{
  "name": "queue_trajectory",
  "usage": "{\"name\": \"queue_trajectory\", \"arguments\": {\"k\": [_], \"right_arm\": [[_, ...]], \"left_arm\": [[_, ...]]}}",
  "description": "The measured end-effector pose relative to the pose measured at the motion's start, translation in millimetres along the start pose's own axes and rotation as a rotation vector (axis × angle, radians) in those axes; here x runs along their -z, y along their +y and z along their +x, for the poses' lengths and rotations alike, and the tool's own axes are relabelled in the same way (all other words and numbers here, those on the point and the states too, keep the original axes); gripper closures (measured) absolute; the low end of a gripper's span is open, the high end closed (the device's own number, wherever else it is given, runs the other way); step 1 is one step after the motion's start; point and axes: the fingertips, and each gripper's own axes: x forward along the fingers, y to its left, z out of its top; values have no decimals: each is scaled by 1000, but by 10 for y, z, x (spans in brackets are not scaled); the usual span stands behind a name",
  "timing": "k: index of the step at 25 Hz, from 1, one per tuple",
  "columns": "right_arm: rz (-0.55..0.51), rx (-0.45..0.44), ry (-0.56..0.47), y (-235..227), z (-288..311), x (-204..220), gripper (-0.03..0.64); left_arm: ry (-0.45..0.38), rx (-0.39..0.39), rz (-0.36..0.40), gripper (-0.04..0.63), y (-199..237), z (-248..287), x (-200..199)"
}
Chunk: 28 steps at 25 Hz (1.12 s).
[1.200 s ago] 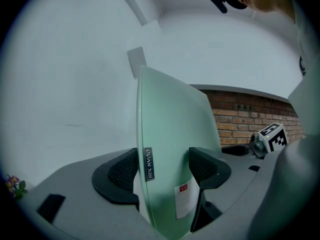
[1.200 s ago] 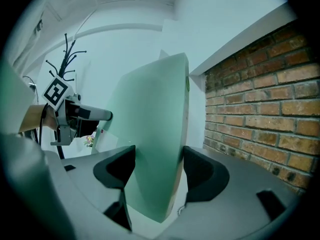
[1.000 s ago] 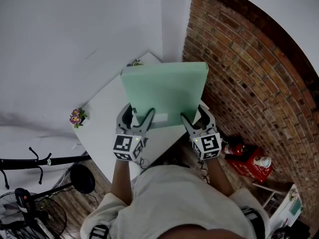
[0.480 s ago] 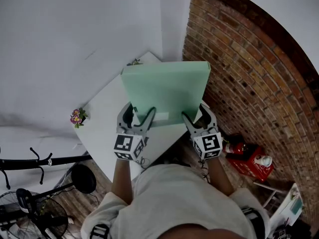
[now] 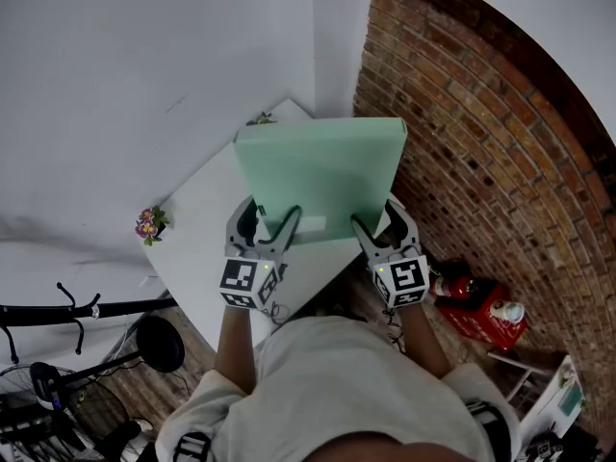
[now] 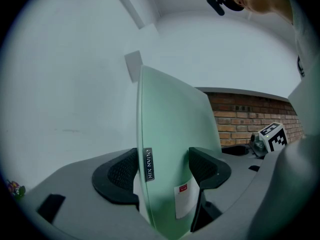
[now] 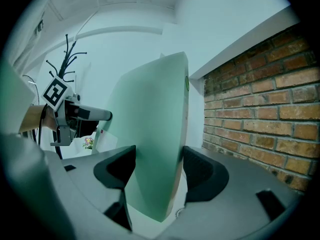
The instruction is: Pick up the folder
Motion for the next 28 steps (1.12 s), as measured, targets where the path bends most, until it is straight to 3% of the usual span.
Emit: {"name": "queue_trajectory", "arguments": {"k": [28], "right_arm": [[4, 22, 3, -16, -64, 34, 331]], "left_arm": [[9, 12, 7, 268, -53, 3, 23]]}}
